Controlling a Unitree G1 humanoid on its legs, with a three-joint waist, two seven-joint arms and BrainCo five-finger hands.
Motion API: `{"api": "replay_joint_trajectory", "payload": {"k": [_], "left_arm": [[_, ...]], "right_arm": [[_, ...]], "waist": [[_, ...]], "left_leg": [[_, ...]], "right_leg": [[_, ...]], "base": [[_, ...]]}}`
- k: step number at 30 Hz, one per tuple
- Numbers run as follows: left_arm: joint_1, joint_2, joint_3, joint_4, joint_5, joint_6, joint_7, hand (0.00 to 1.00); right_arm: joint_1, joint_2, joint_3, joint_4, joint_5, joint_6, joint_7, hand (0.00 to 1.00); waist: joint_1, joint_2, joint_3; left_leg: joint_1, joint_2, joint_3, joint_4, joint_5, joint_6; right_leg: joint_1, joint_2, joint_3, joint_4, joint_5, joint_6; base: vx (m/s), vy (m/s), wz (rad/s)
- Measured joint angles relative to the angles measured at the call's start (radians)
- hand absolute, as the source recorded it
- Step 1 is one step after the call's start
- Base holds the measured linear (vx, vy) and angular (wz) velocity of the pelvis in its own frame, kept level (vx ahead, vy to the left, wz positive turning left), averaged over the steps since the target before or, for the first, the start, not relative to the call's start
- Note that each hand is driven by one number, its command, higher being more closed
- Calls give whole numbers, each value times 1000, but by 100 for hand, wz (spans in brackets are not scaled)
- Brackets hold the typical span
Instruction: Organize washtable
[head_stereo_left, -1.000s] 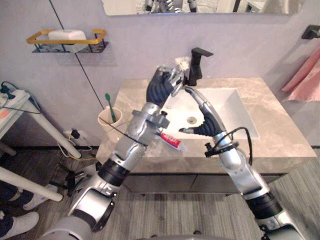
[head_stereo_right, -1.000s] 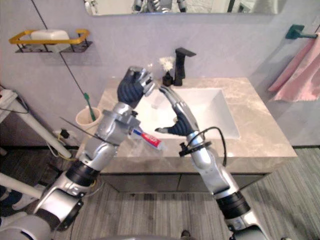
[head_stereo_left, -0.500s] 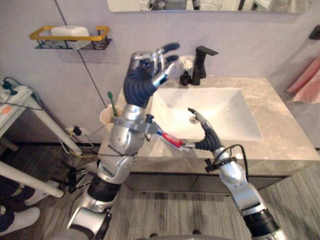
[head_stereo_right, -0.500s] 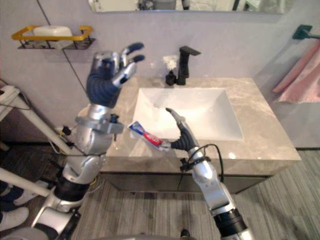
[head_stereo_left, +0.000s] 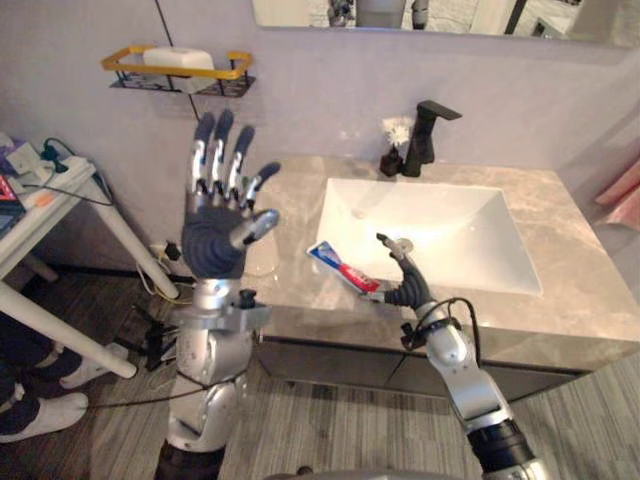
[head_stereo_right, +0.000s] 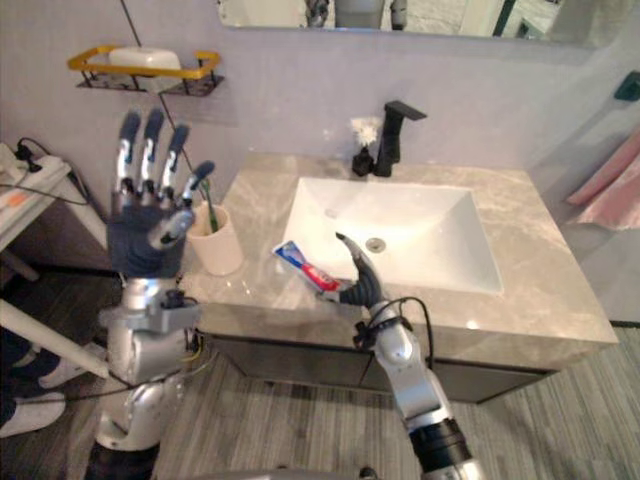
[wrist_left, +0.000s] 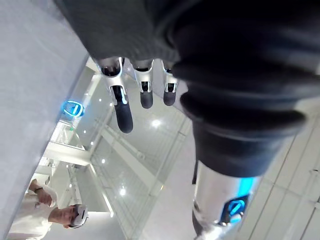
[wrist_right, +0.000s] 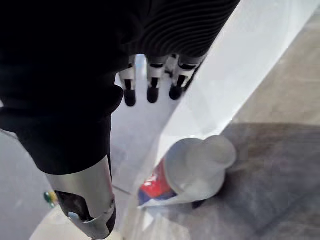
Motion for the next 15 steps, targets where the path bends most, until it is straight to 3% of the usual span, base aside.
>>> {"api": "replay_joint_trajectory", "payload": {"k": [8, 10, 15], "left_arm": [[163, -56, 93, -5, -11, 19, -24, 0], [178, -71, 103, -5, -11, 21, -37, 0], [207, -93, 110, -23, -31, 21, -46, 0]], "right_arm": [[-45, 49, -60, 53, -98, 52, -33, 0], [-55, 59, -76, 57, -118, 70, -44, 0], [-110, 63, -89, 113, -134, 74, -51, 0]], "waist": [[10, -27, 5], [27, -33, 7], [35, -49, 14]], "left_leg": [[0, 1, -23, -3, 4, -1], [-7, 1, -23, -11, 4, -1], [-19, 0, -29, -17, 10, 2]], "right_leg": [[12, 0, -24, 3, -7, -3], [7, -1, -25, 5, -12, 1], [-7, -2, -29, 8, -13, 2]], "base": [[-28, -14, 9], [-50, -6, 2], [0, -1, 2]]}}
